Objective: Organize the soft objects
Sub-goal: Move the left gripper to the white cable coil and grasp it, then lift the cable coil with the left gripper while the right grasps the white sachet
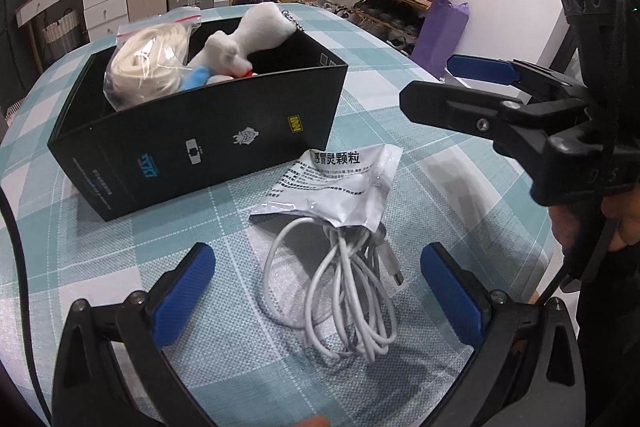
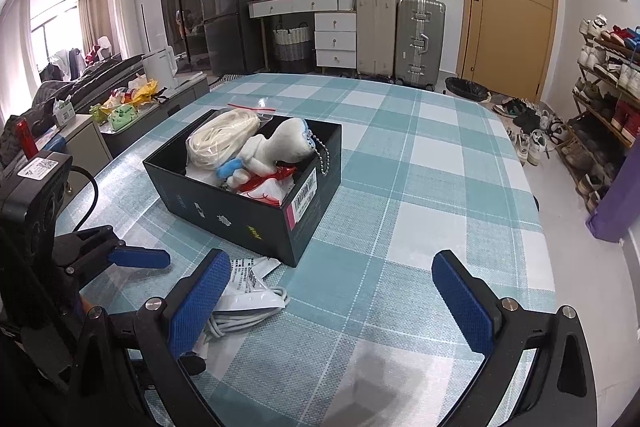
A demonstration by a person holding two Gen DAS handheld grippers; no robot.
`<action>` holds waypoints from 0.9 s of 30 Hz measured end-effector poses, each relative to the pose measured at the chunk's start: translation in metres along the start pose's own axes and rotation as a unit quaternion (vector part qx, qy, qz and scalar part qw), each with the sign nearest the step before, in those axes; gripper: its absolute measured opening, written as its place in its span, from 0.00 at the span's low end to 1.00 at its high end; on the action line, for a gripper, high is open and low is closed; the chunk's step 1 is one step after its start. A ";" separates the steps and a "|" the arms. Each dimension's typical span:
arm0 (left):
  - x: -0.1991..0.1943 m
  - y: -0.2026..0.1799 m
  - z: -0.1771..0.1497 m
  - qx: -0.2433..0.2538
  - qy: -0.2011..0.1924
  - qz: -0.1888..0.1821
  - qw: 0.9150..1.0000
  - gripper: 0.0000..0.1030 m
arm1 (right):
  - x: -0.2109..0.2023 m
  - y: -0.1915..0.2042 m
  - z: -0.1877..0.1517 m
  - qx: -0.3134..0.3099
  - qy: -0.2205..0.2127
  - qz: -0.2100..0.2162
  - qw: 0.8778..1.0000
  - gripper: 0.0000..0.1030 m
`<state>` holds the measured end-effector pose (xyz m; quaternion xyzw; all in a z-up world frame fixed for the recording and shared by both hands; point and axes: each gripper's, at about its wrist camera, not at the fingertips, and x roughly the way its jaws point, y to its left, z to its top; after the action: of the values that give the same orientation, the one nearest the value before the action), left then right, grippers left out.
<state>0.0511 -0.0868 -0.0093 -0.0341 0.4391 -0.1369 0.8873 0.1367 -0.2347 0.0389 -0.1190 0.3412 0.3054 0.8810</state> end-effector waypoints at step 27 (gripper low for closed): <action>-0.020 -0.001 -0.015 0.057 -0.026 -0.022 0.998 0.28 | -0.002 0.001 0.001 0.007 -0.009 0.020 1.000 0.99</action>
<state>0.0279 -0.0819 -0.0029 0.0027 0.4062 -0.1804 0.8958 0.1354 -0.2350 0.0411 -0.1035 0.3375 0.3214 0.8787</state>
